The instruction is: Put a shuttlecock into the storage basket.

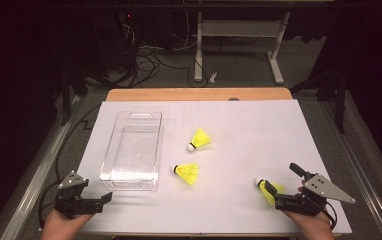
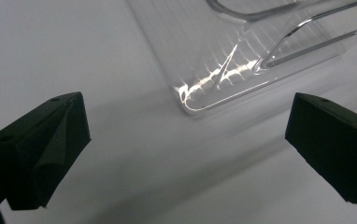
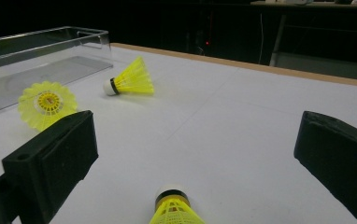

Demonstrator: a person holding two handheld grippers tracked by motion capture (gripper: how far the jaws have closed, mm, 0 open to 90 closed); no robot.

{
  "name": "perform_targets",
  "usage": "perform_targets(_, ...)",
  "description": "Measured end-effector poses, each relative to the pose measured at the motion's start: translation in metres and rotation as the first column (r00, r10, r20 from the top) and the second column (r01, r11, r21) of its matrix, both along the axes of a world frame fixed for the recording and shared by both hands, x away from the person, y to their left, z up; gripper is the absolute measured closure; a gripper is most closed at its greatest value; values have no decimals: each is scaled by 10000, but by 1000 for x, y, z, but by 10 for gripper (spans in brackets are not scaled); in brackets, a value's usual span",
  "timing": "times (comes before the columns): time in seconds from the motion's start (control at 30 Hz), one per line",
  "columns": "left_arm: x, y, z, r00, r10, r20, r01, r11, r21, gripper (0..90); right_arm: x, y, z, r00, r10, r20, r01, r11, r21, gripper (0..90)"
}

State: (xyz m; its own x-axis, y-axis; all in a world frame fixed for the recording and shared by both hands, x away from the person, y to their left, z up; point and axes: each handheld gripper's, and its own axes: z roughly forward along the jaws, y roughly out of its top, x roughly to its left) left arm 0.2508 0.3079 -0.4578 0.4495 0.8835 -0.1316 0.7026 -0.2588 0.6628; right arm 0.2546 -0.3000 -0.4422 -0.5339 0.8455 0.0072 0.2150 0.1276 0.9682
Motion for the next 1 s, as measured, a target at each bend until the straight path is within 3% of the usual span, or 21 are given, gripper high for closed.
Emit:
perform_targets(0.17, 2, -1, 7, 9994, 173, -293, -170, 9998, 123, 9, -1, 0, 0, 10000, -18, 72, 18, 10000, 0, 3)
perform_targets(0.27, 2, -4, 14, 9984, 50, -562, -52, 10000, -41, 10, -2, -1, 0, 10000, -1, 64, 0, 10000, 67, 3)
perform_targets(0.33, 1, -2, 17, 9977, -60, -678, 24, 9986, -527, 22, -2, -3, 0, 10000, -27, 67, 26, 10000, 92, 3)
perform_targets(0.4, 1, 1, 18, 9957, -171, -908, 108, 9976, -686, 27, -3, -4, 0, 10000, -13, 88, 12, 9998, 179, 3)
perform_targets(0.5, 3, 2, 17, 9896, -177, -1426, 101, 9985, -539, 27, -4, -5, 1, 9999, -36, 124, 32, 9996, 263, 3)
perform_targets(0.6, 6, 0, 17, 9819, -176, -1883, 155, 9998, -126, 10, -4, -3, 2, 9999, 36, 126, -39, 9998, 216, 3)
perform_targets(0.67, 8, -1, 17, 9761, -157, -2169, 116, 9997, -201, 9, -5, -2, 2, 9999, 85, 115, -87, 9999, 124, 3)
perform_targets(0.77, 11, -5, 19, 9705, -167, -2406, 237, 9994, 263, 8, -5, -1, 2, 9999, 117, 117, -118, 9999, 101, 3)
perform_targets(0.97, 15, -15, 21, 9511, -331, -3070, 589, 9954, 750, 6, -6, 0, 2, 9997, 176, 153, -178, 9998, 87, 3)
perform_targets(1.0, 16, -18, 22, 9483, -294, -3161, 640, 9930, 997, 6, -6, 0, 2, 9998, 175, 126, -177, 9998, 89, 3)
